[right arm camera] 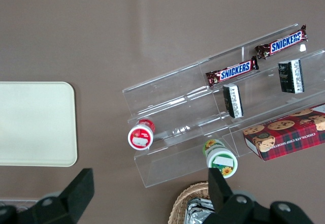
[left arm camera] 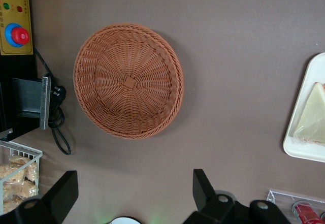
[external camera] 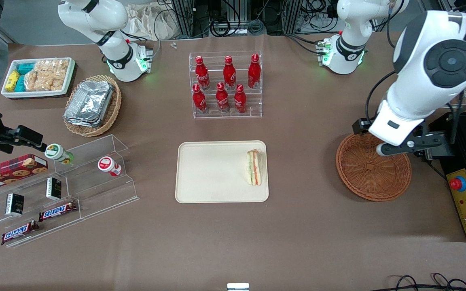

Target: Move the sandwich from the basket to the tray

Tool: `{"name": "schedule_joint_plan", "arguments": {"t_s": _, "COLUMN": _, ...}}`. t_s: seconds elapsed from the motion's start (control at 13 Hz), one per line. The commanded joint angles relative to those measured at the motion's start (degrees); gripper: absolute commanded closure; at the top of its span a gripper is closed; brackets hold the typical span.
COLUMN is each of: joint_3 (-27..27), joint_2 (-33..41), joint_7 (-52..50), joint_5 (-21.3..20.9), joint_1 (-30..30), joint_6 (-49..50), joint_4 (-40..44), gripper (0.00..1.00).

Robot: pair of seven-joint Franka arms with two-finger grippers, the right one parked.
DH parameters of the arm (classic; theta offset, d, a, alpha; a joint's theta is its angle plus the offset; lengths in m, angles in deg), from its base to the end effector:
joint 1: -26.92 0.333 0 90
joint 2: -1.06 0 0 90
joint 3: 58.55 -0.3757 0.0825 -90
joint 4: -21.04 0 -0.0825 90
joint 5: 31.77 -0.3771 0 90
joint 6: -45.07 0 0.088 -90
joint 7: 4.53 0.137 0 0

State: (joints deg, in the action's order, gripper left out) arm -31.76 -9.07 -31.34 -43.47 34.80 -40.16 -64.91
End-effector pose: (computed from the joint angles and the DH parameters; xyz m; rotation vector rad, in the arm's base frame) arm 0.5725 -0.1397 0.5901 -2.9493 -0.2023 0.1608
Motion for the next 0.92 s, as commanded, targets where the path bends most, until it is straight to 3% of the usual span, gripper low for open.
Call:
{"name": "schedule_joint_plan", "arguments": {"t_s": 0.0, "joint_3": 0.72, "joint_2": 0.46, "joint_7": 5.5, "joint_5": 0.44, "joint_1": 4.13, "joint_6": 2.43, "joint_4": 1.4, "gripper": 0.0}}
{"name": "schedule_joint_plan", "arguments": {"t_s": 0.15, "joint_3": -2.76, "joint_2": 1.95, "joint_7": 14.99, "joint_5": 1.23, "joint_1": 3.81, "joint_6": 3.57, "joint_4": 1.49, "gripper": 0.0}}
{"name": "schedule_joint_plan", "arguments": {"t_s": 0.38, "joint_3": -19.02, "joint_2": 3.71, "joint_7": 20.81, "joint_5": 6.67, "joint_1": -5.76, "joint_6": 3.23, "joint_4": 1.14, "gripper": 0.0}}
{"name": "schedule_joint_plan", "arguments": {"t_s": 0.85, "joint_3": -23.8, "joint_2": 2.92, "joint_7": 23.2, "joint_5": 8.7, "joint_1": -6.3, "joint_6": 0.68, "joint_4": 0.96, "gripper": 0.0}}
